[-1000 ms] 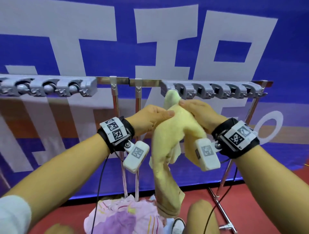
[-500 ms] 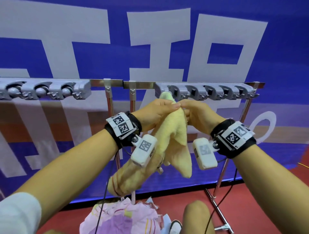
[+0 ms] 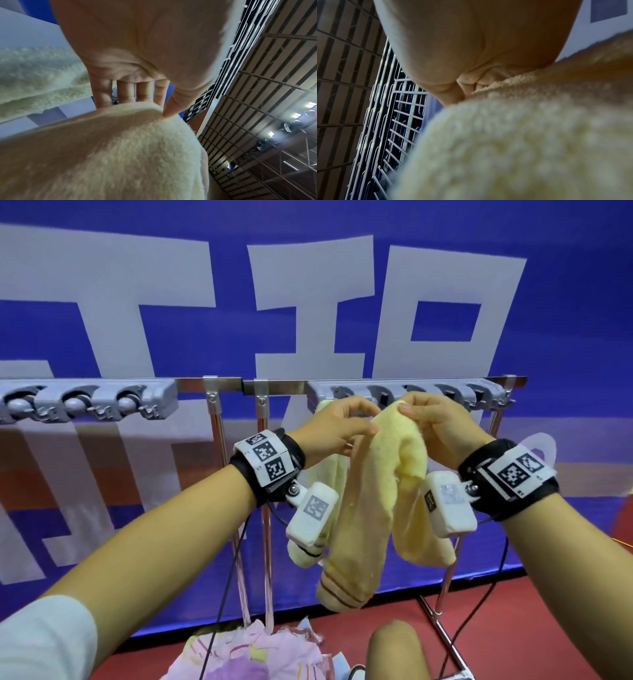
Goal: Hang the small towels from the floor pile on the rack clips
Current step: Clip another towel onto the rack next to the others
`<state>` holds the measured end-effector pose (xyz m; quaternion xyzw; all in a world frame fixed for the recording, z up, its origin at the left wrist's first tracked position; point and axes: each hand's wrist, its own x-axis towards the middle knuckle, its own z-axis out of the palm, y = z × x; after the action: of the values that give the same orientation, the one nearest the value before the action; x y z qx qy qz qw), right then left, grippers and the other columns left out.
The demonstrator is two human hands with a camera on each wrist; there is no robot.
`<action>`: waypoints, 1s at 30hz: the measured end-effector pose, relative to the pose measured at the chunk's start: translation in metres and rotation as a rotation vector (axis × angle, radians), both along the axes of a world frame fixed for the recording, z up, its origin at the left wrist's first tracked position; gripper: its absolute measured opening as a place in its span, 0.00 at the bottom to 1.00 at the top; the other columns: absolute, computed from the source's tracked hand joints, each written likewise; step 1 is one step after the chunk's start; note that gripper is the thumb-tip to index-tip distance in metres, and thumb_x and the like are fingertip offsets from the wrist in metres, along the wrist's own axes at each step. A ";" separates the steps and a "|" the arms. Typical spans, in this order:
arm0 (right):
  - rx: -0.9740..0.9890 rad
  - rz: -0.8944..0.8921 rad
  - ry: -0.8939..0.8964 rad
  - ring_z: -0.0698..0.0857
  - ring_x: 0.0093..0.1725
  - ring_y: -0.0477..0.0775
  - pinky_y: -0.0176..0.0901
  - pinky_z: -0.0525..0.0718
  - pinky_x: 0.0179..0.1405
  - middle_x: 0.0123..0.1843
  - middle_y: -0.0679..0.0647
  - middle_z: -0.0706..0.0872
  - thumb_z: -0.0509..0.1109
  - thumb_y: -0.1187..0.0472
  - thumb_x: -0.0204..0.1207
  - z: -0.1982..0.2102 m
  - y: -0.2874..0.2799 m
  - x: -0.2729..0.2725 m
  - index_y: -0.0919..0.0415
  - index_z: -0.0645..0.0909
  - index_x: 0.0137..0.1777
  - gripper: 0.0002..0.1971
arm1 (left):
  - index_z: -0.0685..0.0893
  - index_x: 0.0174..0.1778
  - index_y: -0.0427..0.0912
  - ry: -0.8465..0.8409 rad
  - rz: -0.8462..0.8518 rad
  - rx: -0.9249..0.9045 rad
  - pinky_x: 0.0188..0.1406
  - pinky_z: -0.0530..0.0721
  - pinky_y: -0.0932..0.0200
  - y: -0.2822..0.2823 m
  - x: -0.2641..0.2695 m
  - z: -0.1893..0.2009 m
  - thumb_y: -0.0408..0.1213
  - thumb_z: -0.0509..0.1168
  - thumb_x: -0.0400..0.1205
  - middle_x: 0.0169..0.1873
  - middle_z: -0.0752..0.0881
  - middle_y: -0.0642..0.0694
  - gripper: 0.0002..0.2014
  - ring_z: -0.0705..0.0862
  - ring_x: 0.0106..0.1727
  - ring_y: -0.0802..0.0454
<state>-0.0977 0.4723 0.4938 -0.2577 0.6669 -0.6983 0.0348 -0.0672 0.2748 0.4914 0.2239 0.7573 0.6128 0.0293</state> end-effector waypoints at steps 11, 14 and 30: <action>0.144 -0.295 0.070 0.73 0.29 0.50 0.34 0.70 0.22 0.33 0.55 0.77 0.64 0.75 0.76 0.018 0.029 -0.040 0.59 0.80 0.38 0.11 | 0.74 0.52 0.45 0.202 0.217 -0.022 0.29 0.70 0.59 0.031 -0.043 0.017 0.26 0.58 0.84 0.19 0.75 0.58 0.09 0.70 0.25 0.57; 0.189 -0.347 0.138 0.71 0.30 0.51 0.39 0.68 0.25 0.31 0.53 0.75 0.64 0.75 0.75 0.029 0.028 -0.051 0.58 0.78 0.39 0.11 | 0.73 0.55 0.43 0.301 0.243 -0.137 0.25 0.68 0.64 0.036 -0.052 0.024 0.28 0.55 0.86 0.21 0.75 0.58 0.07 0.68 0.24 0.58; 0.422 -0.431 0.399 0.77 0.33 0.52 0.46 0.74 0.38 0.28 0.45 0.81 0.63 0.60 0.58 0.029 -0.015 -0.121 0.49 0.79 0.31 0.05 | 0.76 0.52 0.46 0.324 0.371 -0.348 0.37 0.75 0.55 0.002 -0.116 0.026 0.29 0.56 0.84 0.30 0.75 0.46 0.08 0.72 0.30 0.54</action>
<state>-0.2188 0.4578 0.5226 -0.2296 0.8292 -0.4723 -0.1915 -0.1830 0.2768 0.5171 0.1682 0.8738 0.4248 -0.1666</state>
